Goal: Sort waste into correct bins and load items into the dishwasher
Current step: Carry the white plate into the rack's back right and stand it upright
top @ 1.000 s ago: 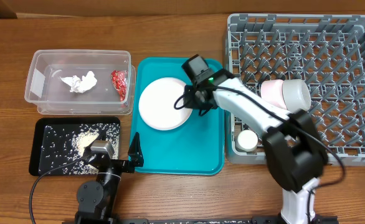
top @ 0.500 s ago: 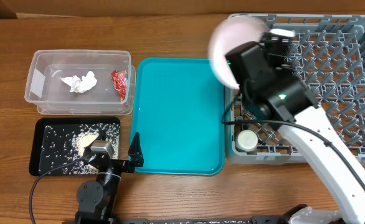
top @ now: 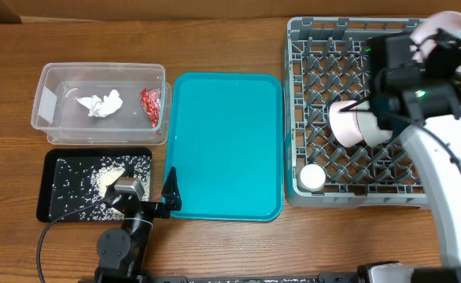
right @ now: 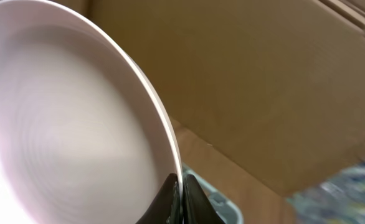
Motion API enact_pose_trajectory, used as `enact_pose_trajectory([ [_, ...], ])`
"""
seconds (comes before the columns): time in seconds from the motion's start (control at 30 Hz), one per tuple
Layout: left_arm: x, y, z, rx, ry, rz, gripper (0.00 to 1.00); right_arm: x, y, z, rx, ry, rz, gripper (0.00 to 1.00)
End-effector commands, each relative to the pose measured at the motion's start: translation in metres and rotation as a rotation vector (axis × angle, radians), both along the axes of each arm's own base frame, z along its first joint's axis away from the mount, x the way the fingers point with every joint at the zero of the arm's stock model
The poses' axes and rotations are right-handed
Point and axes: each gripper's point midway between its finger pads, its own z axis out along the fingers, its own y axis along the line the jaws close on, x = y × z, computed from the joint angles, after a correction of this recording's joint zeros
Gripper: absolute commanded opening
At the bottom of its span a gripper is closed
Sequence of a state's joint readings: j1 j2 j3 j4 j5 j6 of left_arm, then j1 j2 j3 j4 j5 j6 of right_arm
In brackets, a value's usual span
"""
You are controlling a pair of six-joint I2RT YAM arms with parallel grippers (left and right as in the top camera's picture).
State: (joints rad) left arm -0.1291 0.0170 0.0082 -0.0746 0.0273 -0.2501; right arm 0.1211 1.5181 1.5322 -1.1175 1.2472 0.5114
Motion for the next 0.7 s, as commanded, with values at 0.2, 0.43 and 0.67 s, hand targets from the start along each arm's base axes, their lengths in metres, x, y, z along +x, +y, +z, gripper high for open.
enact_pose_trajectory([
  [0.2, 0.000, -0.001, -0.001, 0.025, -0.006, -0.011, 1.00, 0.022, -0.042, -0.052, -0.023, 0.206, -0.096, 0.04],
  [0.43, 0.000, -0.001, -0.001, 0.025, -0.006, -0.011, 1.00, 0.048, -0.030, -0.090, 0.002, 0.280, -0.042, 0.04],
  [0.67, 0.000, -0.001, -0.001, 0.025, -0.006, -0.011, 1.00, 0.058, -0.026, -0.106, 0.001, 0.307, -0.032, 0.04],
])
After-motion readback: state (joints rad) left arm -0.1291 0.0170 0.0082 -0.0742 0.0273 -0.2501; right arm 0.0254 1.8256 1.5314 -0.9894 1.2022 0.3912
